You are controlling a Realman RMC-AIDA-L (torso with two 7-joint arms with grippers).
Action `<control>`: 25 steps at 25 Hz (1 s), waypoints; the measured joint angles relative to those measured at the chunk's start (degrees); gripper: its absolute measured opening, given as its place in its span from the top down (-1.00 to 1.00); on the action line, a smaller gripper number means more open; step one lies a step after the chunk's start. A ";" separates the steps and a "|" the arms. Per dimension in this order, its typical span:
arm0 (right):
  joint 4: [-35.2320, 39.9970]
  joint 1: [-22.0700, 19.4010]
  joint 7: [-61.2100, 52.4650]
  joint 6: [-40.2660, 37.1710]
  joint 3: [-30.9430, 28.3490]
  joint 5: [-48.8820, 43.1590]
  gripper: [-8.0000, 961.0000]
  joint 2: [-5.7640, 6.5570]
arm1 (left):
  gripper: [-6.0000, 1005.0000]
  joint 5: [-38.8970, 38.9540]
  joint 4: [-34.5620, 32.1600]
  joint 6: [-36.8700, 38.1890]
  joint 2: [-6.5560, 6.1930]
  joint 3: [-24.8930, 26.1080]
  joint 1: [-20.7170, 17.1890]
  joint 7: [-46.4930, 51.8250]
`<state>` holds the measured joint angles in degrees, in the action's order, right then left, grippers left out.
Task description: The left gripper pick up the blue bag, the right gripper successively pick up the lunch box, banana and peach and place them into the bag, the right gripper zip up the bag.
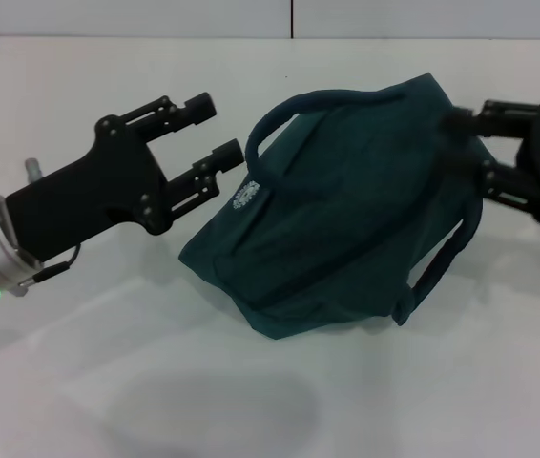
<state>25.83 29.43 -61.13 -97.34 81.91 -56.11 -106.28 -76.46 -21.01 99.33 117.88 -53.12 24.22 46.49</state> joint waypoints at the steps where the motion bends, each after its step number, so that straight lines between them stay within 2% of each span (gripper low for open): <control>1: -0.02 -0.11 0.00 -0.16 -0.56 -0.14 0.15 0.00 | -0.10 0.14 -0.51 0.23 0.04 0.20 -0.65 -0.14; 10: 0.38 -0.72 1.60 -0.52 -1.33 -1.14 0.16 -0.49 | -0.09 -0.31 -1.61 1.66 0.10 0.00 -0.56 -0.07; 25: 0.93 -2.81 6.09 -1.91 -1.95 -1.68 0.08 -2.58 | -0.08 -0.78 -1.74 3.44 0.32 -0.16 -2.03 -0.28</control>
<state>26.76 26.62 -55.04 -99.26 79.95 -57.79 -108.86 -77.24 -22.76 102.78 118.20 -53.28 22.19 46.21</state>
